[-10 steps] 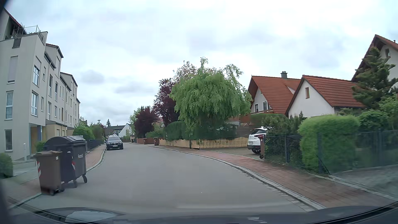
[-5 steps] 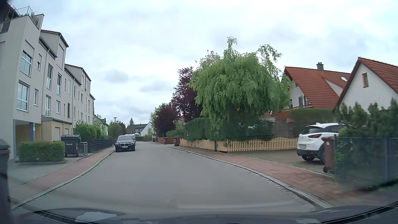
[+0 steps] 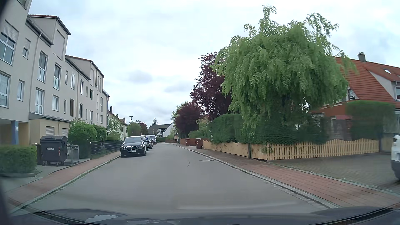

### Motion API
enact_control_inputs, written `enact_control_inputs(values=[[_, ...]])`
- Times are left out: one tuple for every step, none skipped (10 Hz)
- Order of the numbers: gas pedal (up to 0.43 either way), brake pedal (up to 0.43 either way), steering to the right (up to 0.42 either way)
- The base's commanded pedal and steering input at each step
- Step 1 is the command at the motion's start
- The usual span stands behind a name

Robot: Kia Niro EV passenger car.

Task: Follow the waypoints while adhering to traffic rules and regulations

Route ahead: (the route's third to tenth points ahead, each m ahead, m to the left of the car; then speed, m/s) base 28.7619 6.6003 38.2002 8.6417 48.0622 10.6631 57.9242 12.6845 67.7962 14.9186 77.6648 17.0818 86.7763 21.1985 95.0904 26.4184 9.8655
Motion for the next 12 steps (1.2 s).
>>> enact_control_inputs(values=[[0.240,0.012,-0.083],[0.240,0.012,-0.078],[0.240,0.006,-0.074],[0.240,0.012,-0.069],[0.240,0.006,-0.062],[0.240,0.012,-0.055],[0.240,0.006,-0.049],[0.228,0.006,-0.044],[0.220,0.012,-0.041],[0.209,0.006,-0.037],[0.197,0.006,-0.033],[0.189,0.006,-0.030]])
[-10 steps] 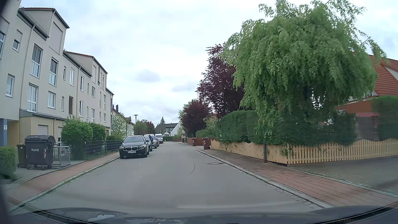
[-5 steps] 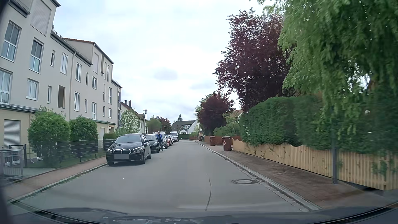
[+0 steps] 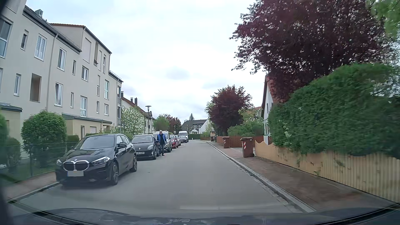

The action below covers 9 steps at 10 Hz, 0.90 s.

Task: Follow the waypoints while adhering to traffic rules and regulations

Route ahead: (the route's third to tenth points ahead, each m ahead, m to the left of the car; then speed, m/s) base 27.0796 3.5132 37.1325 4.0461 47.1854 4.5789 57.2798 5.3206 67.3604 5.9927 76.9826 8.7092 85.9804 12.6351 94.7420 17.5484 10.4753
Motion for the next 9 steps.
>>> enact_control_inputs(values=[[0.177,0.006,-0.030],[0.177,0.006,-0.027],[0.177,0.006,-0.023],[0.177,0.006,-0.023],[0.169,0.006,-0.023],[0.169,0.006,-0.023],[0.169,0.006,-0.022],[0.169,0.006,-0.021],[0.169,0.012,-0.018]])
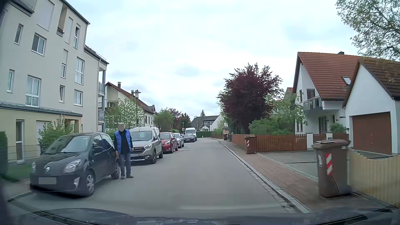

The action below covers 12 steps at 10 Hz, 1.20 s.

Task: Follow the waypoints while adhering to traffic rules and regulations

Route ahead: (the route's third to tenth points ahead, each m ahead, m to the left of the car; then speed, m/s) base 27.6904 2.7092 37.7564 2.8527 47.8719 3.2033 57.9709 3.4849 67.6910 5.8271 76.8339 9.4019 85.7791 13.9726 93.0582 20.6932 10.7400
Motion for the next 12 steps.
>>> enact_control_inputs(values=[[0.169,0.006,-0.011],[0.169,0.006,-0.007],[0.157,0.006,-0.006],[0.157,0.006,-0.006],[0.130,0.012,-0.006],[0.110,0.006,-0.006],[0.098,0.012,-0.005],[0.079,0.006,-0.004],[0.067,0.006,-0.003],[0.059,0.006,-0.003],[0.059,0.006,-0.002],[0.047,0.006,0.000]])
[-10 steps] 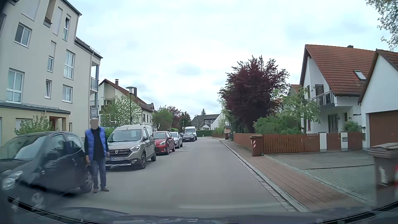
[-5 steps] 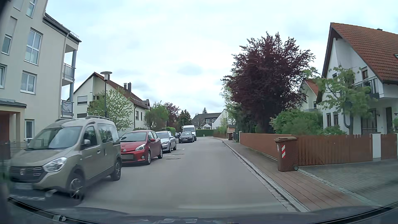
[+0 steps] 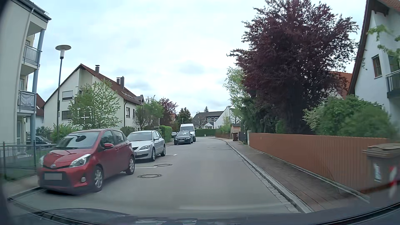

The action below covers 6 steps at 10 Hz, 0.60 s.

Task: Follow the waypoints while adhering to traffic rules and regulations

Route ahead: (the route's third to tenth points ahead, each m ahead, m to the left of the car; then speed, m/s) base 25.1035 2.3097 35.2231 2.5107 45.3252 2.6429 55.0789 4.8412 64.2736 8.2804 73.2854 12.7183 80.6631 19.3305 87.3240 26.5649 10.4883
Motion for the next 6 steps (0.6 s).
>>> enact_control_inputs(values=[[0.047,0.006,0.003],[0.047,0.006,0.003],[0.047,0.006,0.002],[0.047,0.006,0.001],[0.047,0.006,0.001],[0.047,0.006,0.001]])
